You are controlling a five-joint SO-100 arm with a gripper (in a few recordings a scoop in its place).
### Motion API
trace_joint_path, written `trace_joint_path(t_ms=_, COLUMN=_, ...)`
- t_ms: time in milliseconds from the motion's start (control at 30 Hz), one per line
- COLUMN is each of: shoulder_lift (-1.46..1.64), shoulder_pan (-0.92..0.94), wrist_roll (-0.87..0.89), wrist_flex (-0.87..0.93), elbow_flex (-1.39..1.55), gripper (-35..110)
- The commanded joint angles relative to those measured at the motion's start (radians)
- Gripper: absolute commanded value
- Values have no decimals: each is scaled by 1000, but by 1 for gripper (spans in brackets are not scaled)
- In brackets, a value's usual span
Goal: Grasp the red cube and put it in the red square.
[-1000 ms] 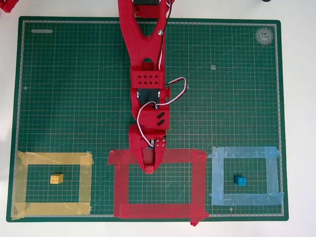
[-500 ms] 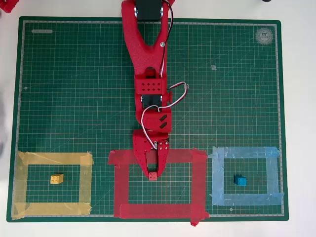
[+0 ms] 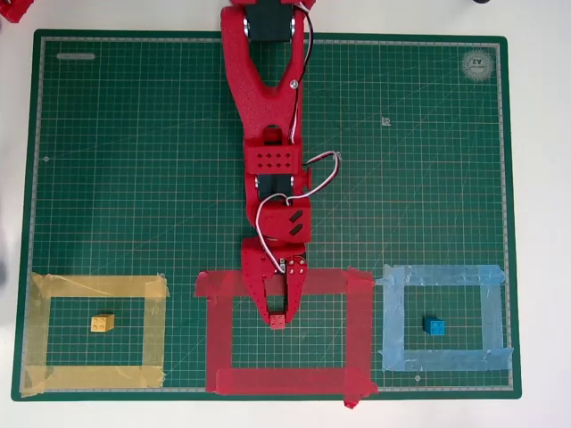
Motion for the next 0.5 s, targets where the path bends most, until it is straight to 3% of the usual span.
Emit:
trace_joint_path(t_ms=0, shoulder_lift=72, shoulder_pan=0, wrist_roll=-28, wrist_flex=91, elbow_flex=-61, gripper=22)
trace_joint_path(t_ms=200, shoulder_lift=229, shoulder_pan=11, wrist_roll=-18, wrist_flex=250, elbow_flex=-3, gripper=23)
trace_joint_path(t_ms=300, shoulder_lift=425, shoulder_pan=25, wrist_roll=-11, wrist_flex=460, elbow_flex=41, gripper=23)
trace_joint_path(t_ms=467, shoulder_lift=896, shoulder_pan=20, wrist_roll=0, wrist_flex=522, elbow_flex=405, gripper=22)
